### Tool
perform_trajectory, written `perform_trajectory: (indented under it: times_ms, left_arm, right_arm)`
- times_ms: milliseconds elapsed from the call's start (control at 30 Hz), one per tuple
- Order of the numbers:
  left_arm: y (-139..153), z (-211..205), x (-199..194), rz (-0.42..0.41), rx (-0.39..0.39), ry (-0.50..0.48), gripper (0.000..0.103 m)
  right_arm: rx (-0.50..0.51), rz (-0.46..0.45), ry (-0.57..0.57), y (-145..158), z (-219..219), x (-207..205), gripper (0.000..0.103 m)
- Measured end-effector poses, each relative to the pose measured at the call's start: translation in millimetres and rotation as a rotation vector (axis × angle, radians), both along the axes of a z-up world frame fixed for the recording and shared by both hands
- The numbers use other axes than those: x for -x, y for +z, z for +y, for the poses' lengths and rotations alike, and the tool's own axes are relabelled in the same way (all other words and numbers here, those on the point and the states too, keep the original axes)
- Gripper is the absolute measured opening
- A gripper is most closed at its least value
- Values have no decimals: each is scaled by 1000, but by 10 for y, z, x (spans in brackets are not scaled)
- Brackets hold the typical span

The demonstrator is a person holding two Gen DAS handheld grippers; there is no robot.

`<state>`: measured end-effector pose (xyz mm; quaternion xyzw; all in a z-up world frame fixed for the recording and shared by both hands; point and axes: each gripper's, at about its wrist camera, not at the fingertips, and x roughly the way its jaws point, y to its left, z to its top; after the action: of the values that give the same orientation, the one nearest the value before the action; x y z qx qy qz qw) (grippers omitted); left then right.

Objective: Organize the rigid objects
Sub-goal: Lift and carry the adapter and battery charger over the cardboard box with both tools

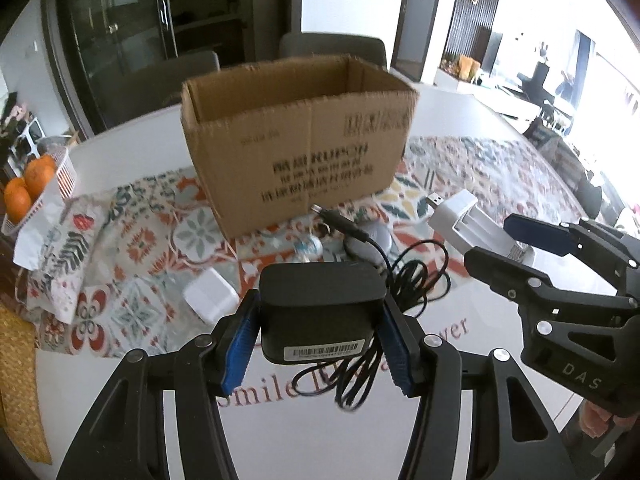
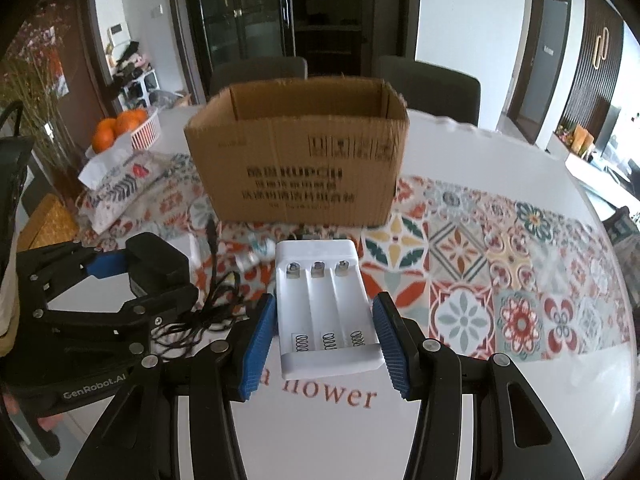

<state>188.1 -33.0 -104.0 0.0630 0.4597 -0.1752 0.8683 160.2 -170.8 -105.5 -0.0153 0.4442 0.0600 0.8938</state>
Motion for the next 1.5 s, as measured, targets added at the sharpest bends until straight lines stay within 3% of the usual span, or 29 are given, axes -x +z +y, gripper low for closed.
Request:
perform_trajectory:
  times_ms: [867, 1500]
  left_arm:
    - [726, 155, -648, -143, 56, 86, 56]
    - [926, 122, -1424, -137, 66, 115, 56]
  right_arm:
    - [-21, -213, 4, 749, 103, -660, 51]
    - [-16, -241, 12, 958, 68, -1428, 51]
